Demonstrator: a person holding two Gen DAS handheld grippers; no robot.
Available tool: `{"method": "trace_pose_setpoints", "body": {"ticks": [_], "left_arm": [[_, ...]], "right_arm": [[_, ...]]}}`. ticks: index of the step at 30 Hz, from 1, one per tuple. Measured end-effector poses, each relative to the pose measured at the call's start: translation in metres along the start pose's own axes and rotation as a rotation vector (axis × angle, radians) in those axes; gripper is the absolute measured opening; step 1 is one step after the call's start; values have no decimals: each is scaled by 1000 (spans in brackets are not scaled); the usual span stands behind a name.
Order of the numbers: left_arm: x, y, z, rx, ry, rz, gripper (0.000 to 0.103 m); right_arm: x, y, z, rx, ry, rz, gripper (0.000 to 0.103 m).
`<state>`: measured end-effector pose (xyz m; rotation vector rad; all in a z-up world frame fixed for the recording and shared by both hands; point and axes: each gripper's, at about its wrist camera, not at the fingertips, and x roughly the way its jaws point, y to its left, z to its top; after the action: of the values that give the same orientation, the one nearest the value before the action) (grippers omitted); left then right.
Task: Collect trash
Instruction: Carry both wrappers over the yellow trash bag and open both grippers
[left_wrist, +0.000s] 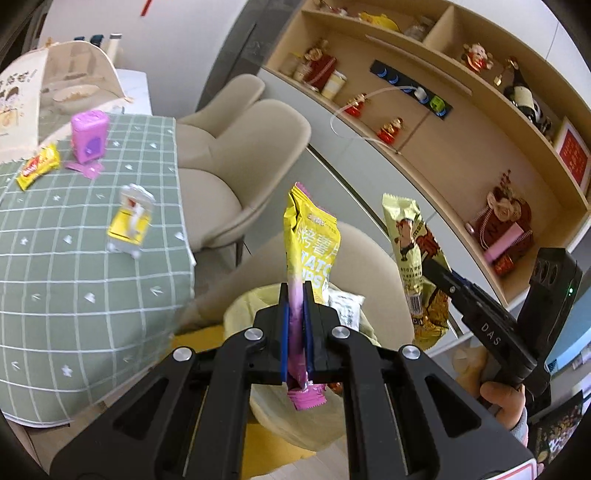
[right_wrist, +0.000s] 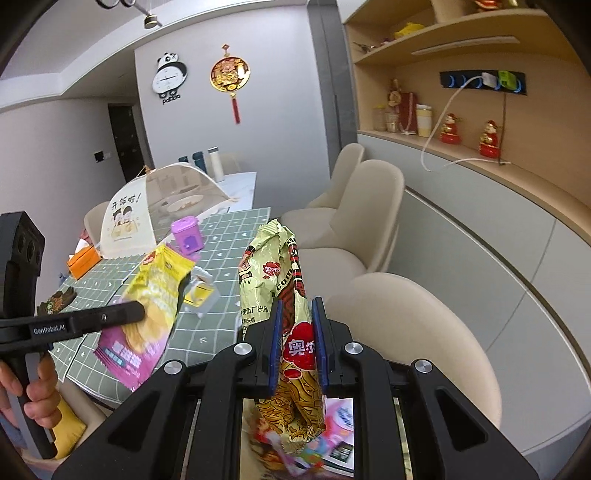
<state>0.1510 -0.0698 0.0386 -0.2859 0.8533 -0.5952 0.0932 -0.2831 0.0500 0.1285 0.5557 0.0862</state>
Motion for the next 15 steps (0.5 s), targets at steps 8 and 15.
{"method": "trace_pose_setpoints", "body": {"ticks": [8,15], "left_arm": [[38,-14,-20,12,112,-27,6],[77,-35,-37,94,191,-29,6]], "right_arm": [[-12,-25,-13,39,-1,-33,16],[-12,-36,-24,50,17,-64,16]]}}
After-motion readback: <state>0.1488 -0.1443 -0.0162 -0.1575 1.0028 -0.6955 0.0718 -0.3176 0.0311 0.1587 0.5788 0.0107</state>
